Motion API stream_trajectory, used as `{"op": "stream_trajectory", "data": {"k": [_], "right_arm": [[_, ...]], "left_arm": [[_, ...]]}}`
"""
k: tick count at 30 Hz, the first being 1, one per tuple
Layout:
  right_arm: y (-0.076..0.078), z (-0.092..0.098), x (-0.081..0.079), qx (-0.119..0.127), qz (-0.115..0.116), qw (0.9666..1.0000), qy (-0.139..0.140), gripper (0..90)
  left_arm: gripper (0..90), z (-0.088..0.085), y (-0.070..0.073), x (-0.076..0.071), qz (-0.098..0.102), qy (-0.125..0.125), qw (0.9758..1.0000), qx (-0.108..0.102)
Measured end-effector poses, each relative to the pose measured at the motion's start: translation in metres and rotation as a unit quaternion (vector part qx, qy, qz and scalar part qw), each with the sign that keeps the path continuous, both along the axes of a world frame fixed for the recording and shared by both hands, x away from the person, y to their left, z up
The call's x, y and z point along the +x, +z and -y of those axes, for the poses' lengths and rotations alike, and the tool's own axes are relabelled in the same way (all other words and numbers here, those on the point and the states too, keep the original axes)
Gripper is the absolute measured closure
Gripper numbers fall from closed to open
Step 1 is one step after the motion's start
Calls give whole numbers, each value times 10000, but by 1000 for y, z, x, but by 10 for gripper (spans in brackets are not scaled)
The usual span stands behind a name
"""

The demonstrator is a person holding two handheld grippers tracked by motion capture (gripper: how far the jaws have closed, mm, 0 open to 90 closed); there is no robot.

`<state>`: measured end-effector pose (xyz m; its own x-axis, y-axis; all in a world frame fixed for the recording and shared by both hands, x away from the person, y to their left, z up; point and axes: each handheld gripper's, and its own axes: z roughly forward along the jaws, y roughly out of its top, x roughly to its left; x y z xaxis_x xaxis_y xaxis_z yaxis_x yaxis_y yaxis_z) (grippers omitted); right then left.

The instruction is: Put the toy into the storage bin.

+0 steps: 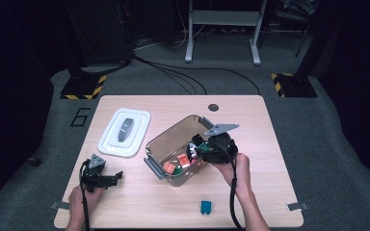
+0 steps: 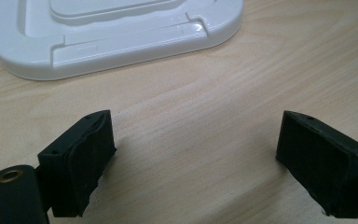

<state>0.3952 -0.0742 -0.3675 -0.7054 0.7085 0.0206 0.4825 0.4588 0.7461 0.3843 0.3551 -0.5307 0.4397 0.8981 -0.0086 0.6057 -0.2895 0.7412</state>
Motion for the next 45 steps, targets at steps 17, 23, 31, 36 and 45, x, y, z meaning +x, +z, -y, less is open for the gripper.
{"op": "stream_trajectory", "data": {"k": [17, 23, 31, 36, 45], "right_arm": [[-20, -34, 9, -203, -433, 9985, 248, 581], [-25, -42, 5, -246, -537, 9976, 375, 536], [-20, -34, -2, -125, -446, 9988, 157, 286], [-15, -23, -11, -36, -335, 9993, 154, 180], [-20, -2, -32, 14, -281, 9995, 119, 104]], "left_arm": [[109, -1, 0, 0, -16, -35, 10000, 41], [109, 0, 0, 0, 4, 2, 10000, -4], [109, 0, 0, 0, 3, 3, 10000, -4], [109, -1, 0, 0, -18, -32, 10000, 39], [109, -1, 0, 0, -17, -34, 10000, 39]]}}
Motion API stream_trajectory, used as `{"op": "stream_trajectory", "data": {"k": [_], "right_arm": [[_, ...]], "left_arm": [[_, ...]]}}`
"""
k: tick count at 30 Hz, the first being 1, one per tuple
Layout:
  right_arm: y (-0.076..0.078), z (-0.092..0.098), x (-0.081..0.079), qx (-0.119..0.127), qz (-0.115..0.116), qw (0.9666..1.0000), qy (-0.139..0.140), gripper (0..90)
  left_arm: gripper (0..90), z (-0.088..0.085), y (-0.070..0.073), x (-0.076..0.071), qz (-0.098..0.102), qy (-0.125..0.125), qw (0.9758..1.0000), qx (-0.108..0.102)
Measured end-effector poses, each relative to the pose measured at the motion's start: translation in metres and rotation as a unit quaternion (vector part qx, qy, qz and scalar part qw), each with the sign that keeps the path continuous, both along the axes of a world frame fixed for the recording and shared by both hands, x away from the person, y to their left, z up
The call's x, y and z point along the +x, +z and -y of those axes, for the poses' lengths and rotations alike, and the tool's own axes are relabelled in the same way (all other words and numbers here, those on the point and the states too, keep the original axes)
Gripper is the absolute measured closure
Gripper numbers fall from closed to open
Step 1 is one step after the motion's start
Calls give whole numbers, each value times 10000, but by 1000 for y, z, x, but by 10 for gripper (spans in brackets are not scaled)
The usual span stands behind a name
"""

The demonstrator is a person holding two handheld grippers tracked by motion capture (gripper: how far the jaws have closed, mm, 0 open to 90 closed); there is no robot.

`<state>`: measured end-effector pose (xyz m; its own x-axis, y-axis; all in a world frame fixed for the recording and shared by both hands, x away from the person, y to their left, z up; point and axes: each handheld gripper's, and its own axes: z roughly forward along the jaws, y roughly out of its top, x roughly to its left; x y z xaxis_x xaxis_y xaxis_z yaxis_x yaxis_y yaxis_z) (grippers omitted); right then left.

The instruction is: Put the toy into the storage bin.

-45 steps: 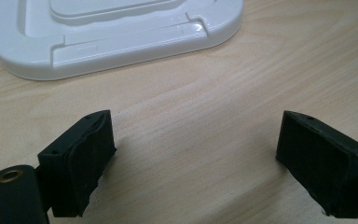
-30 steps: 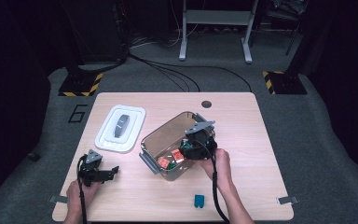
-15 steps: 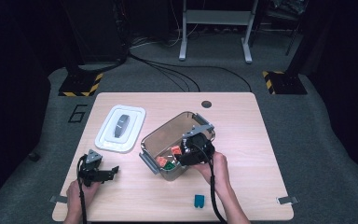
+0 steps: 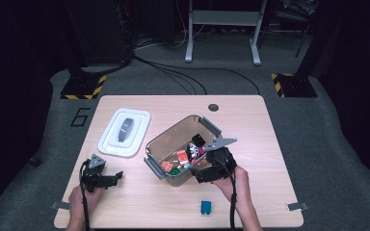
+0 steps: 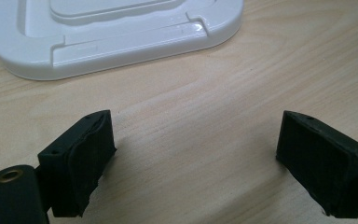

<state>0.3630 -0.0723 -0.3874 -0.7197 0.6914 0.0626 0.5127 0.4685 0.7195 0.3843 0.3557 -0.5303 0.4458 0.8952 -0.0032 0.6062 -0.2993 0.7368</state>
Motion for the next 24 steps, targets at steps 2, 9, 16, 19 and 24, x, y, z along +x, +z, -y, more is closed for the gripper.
{"op": "stream_trajectory", "data": {"k": [2, 9, 16, 19, 24], "right_arm": [[-2, 4, -4, -12, 17, 10000, -21, 84], [-14, 15, -20, -38, -60, 9999, -124, 50], [-54, 10, -37, -183, -350, 9989, -249, 84], [-71, 4, -43, -239, -438, 9983, -286, 113], [-97, -6, -58, -503, -423, 9968, -454, 178]], "left_arm": [[109, 0, 0, 0, -5, 3, 10000, 3], [109, 1, 0, 0, 19, 32, 10000, -33], [109, 1, 0, 0, 5, 40, 10000, -45], [109, 0, 0, 0, -12, 3, 10000, 0], [109, 1, 0, 0, 20, 35, 10000, -41]]}}
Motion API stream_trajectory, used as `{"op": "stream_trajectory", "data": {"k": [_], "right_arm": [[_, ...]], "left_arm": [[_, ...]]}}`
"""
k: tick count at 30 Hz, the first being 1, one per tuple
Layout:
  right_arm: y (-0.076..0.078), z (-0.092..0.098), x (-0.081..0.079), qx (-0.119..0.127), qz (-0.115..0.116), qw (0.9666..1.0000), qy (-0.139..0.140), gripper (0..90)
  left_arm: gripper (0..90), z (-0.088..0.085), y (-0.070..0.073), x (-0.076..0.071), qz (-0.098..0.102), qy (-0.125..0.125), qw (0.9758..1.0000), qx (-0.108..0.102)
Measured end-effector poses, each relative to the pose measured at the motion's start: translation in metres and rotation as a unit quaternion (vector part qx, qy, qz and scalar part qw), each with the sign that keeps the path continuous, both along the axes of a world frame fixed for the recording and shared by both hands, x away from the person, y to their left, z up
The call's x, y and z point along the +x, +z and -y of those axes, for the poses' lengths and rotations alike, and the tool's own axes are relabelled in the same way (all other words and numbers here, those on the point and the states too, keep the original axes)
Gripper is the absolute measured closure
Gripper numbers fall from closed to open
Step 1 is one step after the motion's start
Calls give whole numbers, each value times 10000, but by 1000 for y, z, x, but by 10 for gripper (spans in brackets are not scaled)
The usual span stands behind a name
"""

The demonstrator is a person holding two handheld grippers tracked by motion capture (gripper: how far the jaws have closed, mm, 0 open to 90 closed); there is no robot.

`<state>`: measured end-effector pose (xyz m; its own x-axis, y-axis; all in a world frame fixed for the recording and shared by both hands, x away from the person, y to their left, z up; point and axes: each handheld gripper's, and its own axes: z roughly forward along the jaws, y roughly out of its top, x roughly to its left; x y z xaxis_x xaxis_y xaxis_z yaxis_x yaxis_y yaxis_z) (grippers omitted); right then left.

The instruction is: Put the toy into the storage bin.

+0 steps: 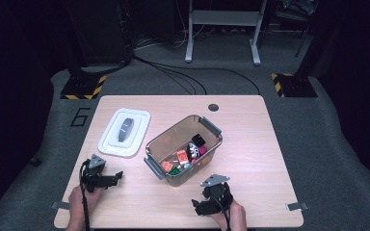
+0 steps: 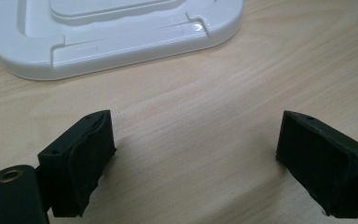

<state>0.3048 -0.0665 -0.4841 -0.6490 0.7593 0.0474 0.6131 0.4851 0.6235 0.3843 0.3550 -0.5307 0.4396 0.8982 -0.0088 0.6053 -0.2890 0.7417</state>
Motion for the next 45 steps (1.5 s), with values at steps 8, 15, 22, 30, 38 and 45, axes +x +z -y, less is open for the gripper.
{"op": "stream_trajectory", "data": {"k": [8, 15, 22, 30, 38, 45], "right_arm": [[-10, 10, -11, -164, 80, 9996, -234, 255], [-11, 24, -16, -246, 67, 9989, -391, 321], [-9, 39, -15, -179, 48, 9981, -592, 419], [-12, 44, -20, -229, 20, 9974, -681, 383], [-15, 55, -21, -172, 12, 9967, -791, 487], [-18, 54, -20, -184, 86, 9964, -826, 486]], "left_arm": [[109, -1, 0, 0, -18, -33, 10000, 42], [109, 0, 0, 0, 4, -16, 10000, 35], [109, 0, 0, 0, 6, -14, 10000, 34], [109, 0, 0, 0, 6, -14, 10000, 33], [109, 0, 0, 0, 5, -15, 10000, 35], [109, 0, 0, 0, 20, -17, 10000, 36]]}}
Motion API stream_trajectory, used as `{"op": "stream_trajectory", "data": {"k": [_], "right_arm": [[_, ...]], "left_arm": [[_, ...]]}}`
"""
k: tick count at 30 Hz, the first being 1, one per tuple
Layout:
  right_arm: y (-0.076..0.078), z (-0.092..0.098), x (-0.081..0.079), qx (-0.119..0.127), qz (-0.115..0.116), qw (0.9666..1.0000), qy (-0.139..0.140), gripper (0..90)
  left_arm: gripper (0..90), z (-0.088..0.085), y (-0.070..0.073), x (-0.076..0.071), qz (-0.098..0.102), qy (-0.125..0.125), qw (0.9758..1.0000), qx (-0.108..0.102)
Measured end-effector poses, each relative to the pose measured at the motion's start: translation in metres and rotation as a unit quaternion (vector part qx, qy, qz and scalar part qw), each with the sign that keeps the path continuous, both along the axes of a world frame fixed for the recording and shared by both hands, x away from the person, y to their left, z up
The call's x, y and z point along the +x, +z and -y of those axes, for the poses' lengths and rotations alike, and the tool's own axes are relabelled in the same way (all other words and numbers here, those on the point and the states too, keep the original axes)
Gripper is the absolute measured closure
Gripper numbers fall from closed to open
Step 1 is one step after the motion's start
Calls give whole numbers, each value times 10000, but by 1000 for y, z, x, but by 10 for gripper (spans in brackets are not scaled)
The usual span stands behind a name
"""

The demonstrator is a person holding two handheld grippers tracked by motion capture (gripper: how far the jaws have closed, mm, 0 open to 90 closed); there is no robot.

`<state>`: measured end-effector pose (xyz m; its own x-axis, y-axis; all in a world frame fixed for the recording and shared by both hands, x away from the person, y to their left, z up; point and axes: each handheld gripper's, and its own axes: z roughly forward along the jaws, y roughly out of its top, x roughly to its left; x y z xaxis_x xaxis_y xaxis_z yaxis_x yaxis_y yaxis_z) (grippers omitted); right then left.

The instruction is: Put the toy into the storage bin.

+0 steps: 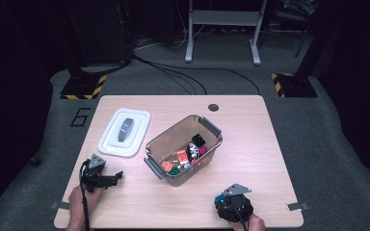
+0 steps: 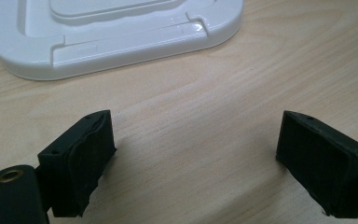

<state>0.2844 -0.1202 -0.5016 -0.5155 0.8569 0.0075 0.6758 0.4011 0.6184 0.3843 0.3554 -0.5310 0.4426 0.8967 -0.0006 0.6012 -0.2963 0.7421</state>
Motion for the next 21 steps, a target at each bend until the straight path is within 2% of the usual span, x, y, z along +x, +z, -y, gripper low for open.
{"op": "stream_trajectory", "data": {"k": [8, 12, 21], "right_arm": [[3, -1, 4, -12, 60, 9999, 119, 578], [4, -1, 7, -64, 76, 9998, 150, 583], [13, 2, 18, 127, 164, 9997, 144, 584]], "left_arm": [[109, 0, 0, 0, -9, 1, 10000, -5], [109, 0, 0, 0, -10, -2, 10000, -3], [109, 0, 0, 0, -10, -2, 10000, -3]]}}
